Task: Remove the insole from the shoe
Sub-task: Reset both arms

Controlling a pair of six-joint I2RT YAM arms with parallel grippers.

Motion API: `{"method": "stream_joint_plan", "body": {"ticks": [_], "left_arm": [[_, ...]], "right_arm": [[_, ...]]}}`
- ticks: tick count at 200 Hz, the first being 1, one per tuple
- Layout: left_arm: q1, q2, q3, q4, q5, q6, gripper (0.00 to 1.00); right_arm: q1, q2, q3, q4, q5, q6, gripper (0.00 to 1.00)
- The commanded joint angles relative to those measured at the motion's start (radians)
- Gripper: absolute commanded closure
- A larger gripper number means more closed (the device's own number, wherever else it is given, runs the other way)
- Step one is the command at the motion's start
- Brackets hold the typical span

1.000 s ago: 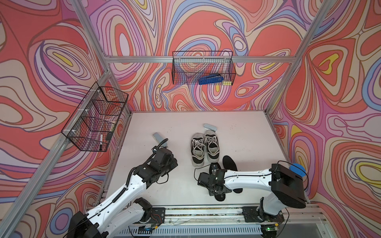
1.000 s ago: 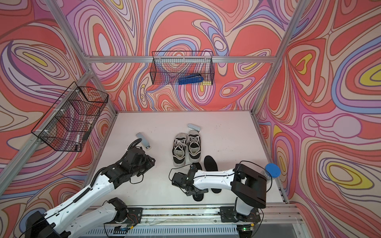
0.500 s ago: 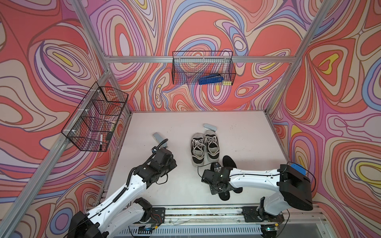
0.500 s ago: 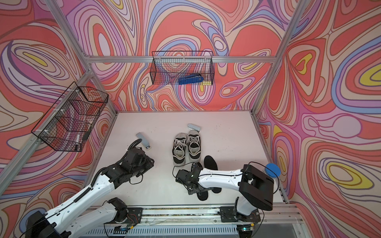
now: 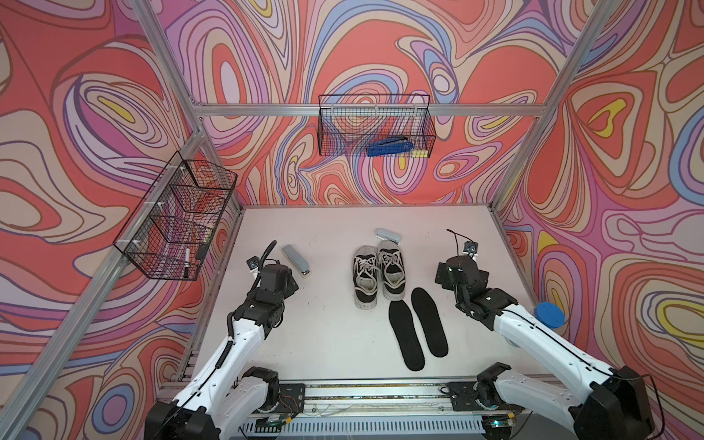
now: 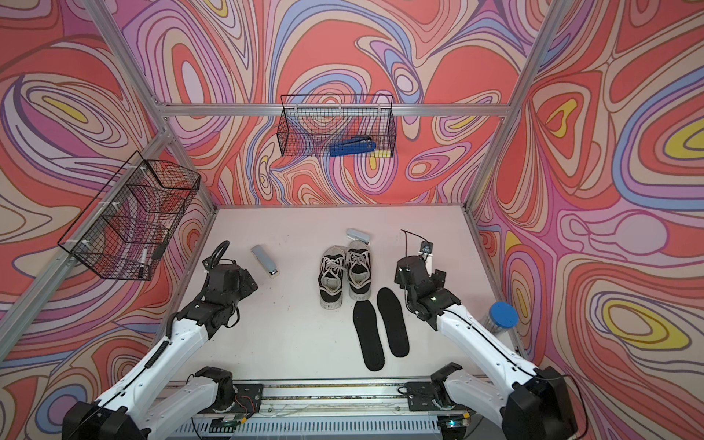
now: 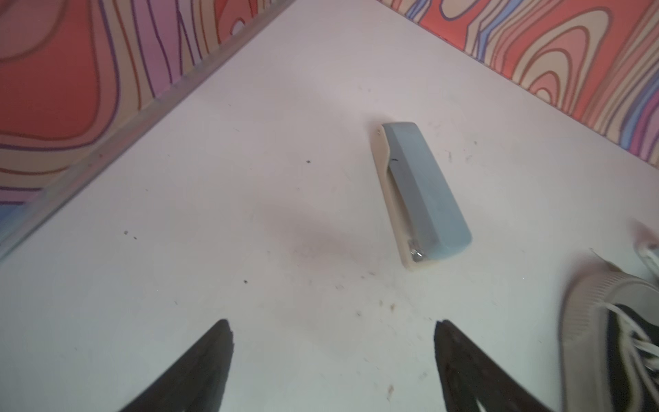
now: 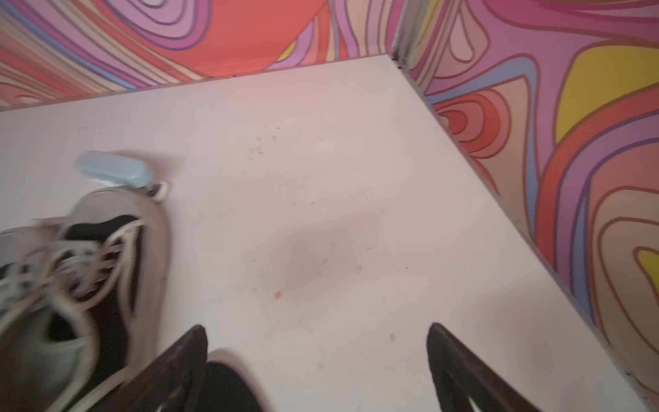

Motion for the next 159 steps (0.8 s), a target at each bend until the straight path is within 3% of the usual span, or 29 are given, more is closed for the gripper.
{"method": "stream_joint_plan", "body": {"ticks": [1,16,42,83,93,116,128,141,159], "left_arm": [[0.057,0.023,-0.077,0.213,-0.019,0.136,0.01],[0.061,0.049,-0.073,0.284,-0.007,0.197,0.00],[0.068,0.138,-0.056,0.385,-0.005,0.348,0.00],[0.104,0.267,-0.137,0.658,0.111,0.465,0.01],[0.105,0.293,-0.167,0.743,0.141,0.489,0.00],[0.109,0.362,-0.194,0.936,0.220,0.544,0.00],[0.111,0.387,-0.142,0.872,0.216,0.575,0.01],[0.120,0.447,-0.189,1.065,0.235,0.619,0.00],[0.148,0.558,-0.221,1.202,0.301,0.609,0.00]], "right_arm": [[-0.154,0.100,-0.104,0.451,-0.154,-0.250,0.02],[-0.225,0.217,-0.115,0.587,-0.257,-0.248,0.02],[-0.244,0.402,-0.161,0.896,-0.322,-0.307,0.02],[-0.308,0.631,-0.208,1.312,-0.466,-0.320,0.02],[-0.333,0.592,-0.180,1.177,-0.501,-0.290,0.02],[-0.365,0.610,-0.188,1.229,-0.516,-0.259,0.02],[-0.365,0.599,-0.182,1.201,-0.509,-0.261,0.02],[-0.364,0.602,-0.187,1.226,-0.508,-0.263,0.02],[-0.365,0.604,-0.189,1.234,-0.509,-0.261,0.02]]}}
